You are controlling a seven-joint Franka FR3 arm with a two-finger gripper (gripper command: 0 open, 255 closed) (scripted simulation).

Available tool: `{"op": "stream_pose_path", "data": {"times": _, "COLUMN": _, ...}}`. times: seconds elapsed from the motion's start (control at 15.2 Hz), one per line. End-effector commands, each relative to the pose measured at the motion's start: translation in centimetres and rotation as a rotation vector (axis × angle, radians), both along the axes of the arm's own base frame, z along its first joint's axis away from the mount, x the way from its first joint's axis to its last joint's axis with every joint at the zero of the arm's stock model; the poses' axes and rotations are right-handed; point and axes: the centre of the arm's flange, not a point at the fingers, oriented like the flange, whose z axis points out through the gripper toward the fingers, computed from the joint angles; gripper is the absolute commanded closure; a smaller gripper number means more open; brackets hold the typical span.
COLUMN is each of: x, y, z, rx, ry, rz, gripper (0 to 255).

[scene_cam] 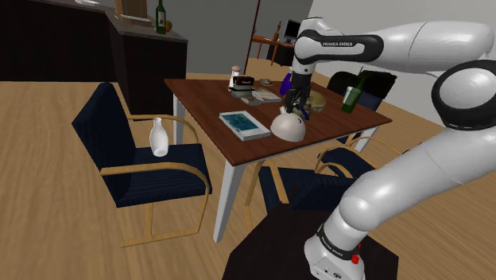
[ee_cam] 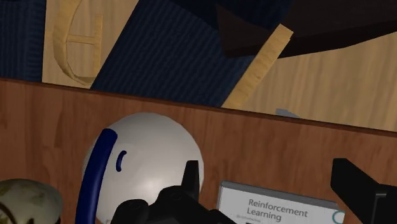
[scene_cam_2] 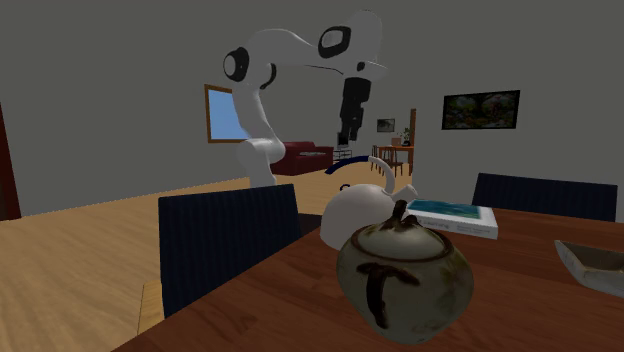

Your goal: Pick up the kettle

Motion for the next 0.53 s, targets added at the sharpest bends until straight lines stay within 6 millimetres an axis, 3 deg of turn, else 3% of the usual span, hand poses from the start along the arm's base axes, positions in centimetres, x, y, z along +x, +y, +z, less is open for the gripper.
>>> {"op": "stream_pose_path", "data": {"times": 0.0, "x": 0.9, "y": -2.4, "z": 0.0, "rx": -0.001, "ry": 0.000, "rz": -0.011, "gripper": 0}}
{"op": "stream_pose_path", "data": {"times": 0.46, "x": 4.9, "y": -10.8, "z": -0.3, "rx": -0.003, "ry": 0.001, "rz": -0.050, "gripper": 0}}
